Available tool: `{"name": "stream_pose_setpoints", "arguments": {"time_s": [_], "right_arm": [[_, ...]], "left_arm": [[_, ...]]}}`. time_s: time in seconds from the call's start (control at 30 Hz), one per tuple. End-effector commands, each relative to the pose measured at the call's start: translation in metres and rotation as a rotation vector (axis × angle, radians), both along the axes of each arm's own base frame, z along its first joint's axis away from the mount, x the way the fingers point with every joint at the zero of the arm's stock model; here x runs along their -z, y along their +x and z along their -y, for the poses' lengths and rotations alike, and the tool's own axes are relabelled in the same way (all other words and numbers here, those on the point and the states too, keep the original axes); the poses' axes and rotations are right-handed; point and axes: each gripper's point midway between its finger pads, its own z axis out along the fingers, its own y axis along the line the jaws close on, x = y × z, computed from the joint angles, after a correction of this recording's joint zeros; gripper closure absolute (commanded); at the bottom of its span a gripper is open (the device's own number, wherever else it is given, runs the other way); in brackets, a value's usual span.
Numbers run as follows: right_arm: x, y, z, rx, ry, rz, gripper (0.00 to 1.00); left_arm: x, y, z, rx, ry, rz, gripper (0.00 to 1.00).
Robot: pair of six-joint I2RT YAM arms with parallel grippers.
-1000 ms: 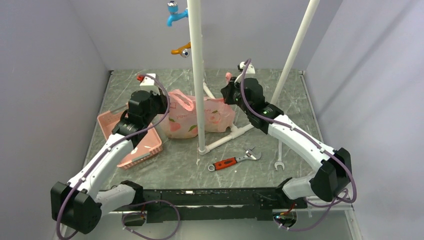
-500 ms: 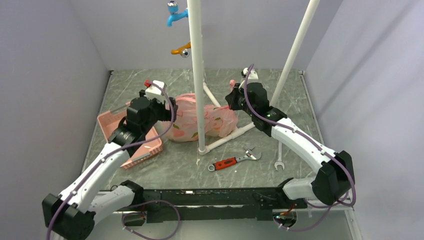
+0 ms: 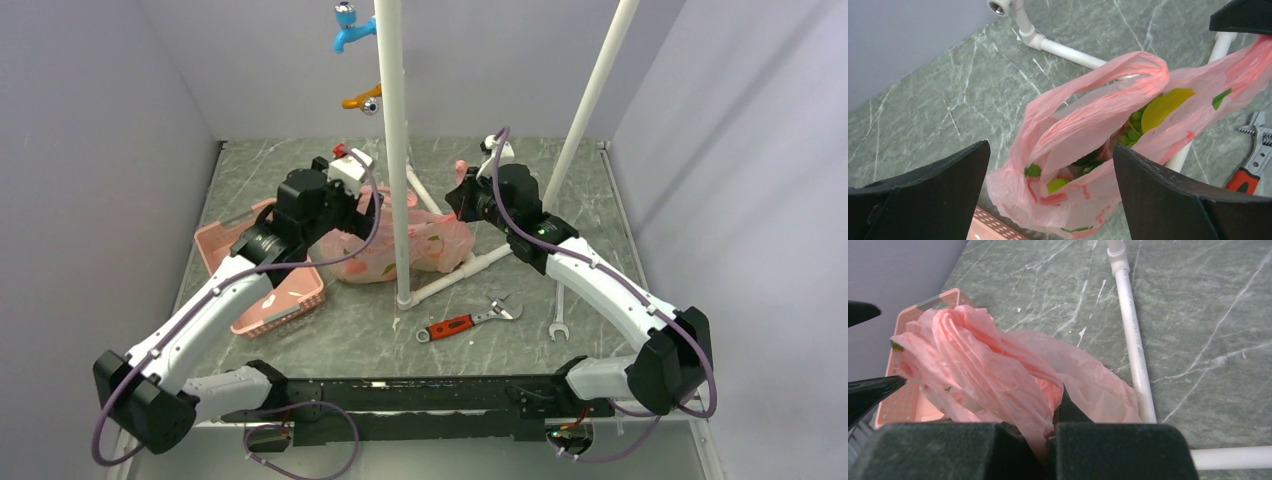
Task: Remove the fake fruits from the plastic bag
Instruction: Adjust the plastic bag at the center of the board.
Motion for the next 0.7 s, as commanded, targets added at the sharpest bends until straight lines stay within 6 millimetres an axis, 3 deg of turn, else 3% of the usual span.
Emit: {"name": "stream_pose_setpoints", "arguments": {"time_s": [0.0,0.13,0.27,0.3,0.4,0.43,0.47,0.67], "right_arm": [[-0.035,-0.006,-0.003,-0.033,0.070,0.070,1.00],[-0.038,-0.008,-0.001,-0.035,0.062,0.076,1.00],[-0.034,-0.011,0.001,-0.034,0.050,0.071,1.00],[-0.029,-0.012,0.003,-0.027,0.041,0.066,1.00],[-0.021,-0.012,0.010,0.000,0.034,0.064,1.00],[-0.018,-0.012,0.011,0.009,0.028,0.065,1.00],[-0.017,-0.011,0.012,0.011,0.026,0.065,1.00],[-0.017,0.013,0.006,0.036,0.009,0.061,1.00]], "left_arm": [[-0.001,0.009,0.011,0.015,0.084,-0.011,0.01],[0.008,0.021,0.023,-0.012,0.100,-0.027,0.01],[0.010,0.038,0.014,-0.137,0.089,-0.015,0.03],[0.009,0.043,0.010,-0.176,0.093,-0.016,0.12],[0.001,0.056,-0.017,-0.361,0.120,-0.003,0.74],[-0.005,0.058,-0.024,-0.402,0.113,0.005,0.89],[-0.011,0.059,-0.028,-0.417,0.094,0.014,0.95],[-0.045,0.050,-0.046,-0.465,-0.081,0.063,1.00]]}}
